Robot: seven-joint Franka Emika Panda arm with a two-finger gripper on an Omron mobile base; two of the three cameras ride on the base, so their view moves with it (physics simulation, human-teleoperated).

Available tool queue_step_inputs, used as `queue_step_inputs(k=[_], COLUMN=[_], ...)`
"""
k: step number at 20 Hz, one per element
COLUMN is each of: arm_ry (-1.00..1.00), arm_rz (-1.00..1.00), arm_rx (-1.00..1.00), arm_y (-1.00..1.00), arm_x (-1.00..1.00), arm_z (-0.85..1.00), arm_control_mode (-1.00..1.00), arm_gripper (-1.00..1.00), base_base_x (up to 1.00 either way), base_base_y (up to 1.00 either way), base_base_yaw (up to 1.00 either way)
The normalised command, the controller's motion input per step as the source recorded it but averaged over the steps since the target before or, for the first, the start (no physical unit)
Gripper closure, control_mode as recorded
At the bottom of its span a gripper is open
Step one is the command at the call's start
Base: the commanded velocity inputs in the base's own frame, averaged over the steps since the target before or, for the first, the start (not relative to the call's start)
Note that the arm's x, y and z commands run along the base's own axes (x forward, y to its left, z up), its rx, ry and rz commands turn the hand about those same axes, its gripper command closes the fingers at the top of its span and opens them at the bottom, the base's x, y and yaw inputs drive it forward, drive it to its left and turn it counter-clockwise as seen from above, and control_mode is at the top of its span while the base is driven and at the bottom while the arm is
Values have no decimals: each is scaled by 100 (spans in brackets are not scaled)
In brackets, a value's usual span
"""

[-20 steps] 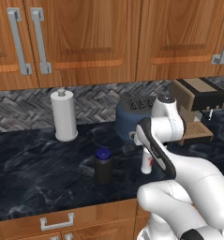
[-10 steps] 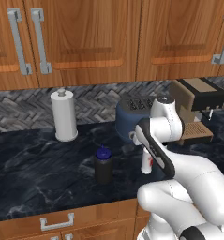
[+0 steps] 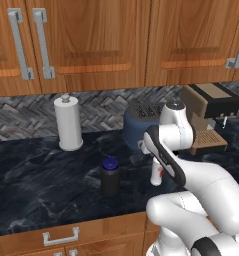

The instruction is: Move the drinks to the dining counter.

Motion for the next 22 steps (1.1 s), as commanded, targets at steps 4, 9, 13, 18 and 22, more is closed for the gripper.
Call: queue_step_inputs(k=[4, 9, 13, 18, 22], arm_ry=[0, 0, 0, 0, 0], arm_rz=[0, 0, 0, 0, 0], arm_rx=[0, 0, 0, 0, 0], arm_y=[0, 0, 3, 6, 1], arm_x=[5, 0, 0, 0, 0], arm_z=[0, 0, -4, -6, 0], arm_control_mode=[-100, -100, -100, -100, -100], arm_gripper=[-100, -100, -100, 100, 100], base_base_x=[0, 0, 0, 0, 0], base_base_y=[0, 0, 0, 0, 0], base_base_yaw=[0, 0, 0, 0, 0])
